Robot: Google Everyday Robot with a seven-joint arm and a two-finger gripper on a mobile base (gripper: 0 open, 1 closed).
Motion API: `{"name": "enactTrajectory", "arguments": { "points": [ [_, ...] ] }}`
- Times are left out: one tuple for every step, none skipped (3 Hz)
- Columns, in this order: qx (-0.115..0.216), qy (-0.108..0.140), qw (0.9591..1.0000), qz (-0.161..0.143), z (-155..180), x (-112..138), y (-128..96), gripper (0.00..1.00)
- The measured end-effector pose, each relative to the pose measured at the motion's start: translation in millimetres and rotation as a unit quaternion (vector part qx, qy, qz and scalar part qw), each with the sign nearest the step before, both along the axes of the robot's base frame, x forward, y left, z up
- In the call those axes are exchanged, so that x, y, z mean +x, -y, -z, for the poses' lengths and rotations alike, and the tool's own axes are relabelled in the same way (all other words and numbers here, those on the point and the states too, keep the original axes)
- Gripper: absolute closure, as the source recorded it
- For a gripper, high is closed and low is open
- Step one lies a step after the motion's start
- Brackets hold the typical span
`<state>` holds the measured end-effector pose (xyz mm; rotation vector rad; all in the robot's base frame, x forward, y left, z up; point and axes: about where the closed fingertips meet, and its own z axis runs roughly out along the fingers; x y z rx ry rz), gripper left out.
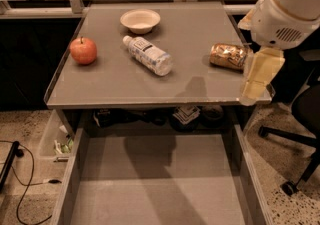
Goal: Place blue plastic bottle into top drawer
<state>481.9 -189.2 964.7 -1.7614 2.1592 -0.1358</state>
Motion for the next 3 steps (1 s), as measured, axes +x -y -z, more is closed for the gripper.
{"name": "enactTrajectory", "arguments": {
  "points": [
    [0.04,0.006,0.9988,-0.028,8.7,39.7,-23.9,0.0],
    [0.04,0.006,0.9988,-0.028,8.7,39.7,-24.0,0.0],
    [0.083,0.018,0.996,-0.028,13.7,55.6,-44.7,0.0]
  ]
}}
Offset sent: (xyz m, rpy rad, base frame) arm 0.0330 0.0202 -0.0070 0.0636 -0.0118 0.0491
